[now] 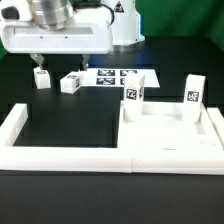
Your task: Assemble square table
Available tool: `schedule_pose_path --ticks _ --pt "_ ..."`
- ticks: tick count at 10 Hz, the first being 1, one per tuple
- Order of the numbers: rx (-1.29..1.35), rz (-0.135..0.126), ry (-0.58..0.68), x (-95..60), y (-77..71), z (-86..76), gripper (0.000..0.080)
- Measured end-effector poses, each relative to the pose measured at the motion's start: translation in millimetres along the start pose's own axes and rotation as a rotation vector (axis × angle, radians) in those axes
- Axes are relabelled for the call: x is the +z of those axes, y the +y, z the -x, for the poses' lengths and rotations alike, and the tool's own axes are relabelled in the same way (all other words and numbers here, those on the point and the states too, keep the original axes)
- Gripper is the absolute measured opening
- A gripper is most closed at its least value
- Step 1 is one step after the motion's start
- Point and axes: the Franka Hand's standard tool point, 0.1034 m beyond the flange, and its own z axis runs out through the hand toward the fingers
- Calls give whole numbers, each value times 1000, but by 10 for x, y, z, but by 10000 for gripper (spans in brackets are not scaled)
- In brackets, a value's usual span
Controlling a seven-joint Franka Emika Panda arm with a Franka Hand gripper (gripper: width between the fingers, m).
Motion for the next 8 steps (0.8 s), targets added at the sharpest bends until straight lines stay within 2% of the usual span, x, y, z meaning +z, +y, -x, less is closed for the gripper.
schedule_pose_path --ticks 1,2,4,5,6,7,8 --pt "11 12 37 -1 11 -91 649" --pt "6 5 5 34 -5 -22 649" --pt "9 4 -8 74 6 -4 649" --pt "42 -29 -163 217 54 186 649" --pt "54 -33 -241 356 131 146 649" --pt "64 -56 -344 476 110 205 649" --pt "70 -75 -415 524 81 256 649"
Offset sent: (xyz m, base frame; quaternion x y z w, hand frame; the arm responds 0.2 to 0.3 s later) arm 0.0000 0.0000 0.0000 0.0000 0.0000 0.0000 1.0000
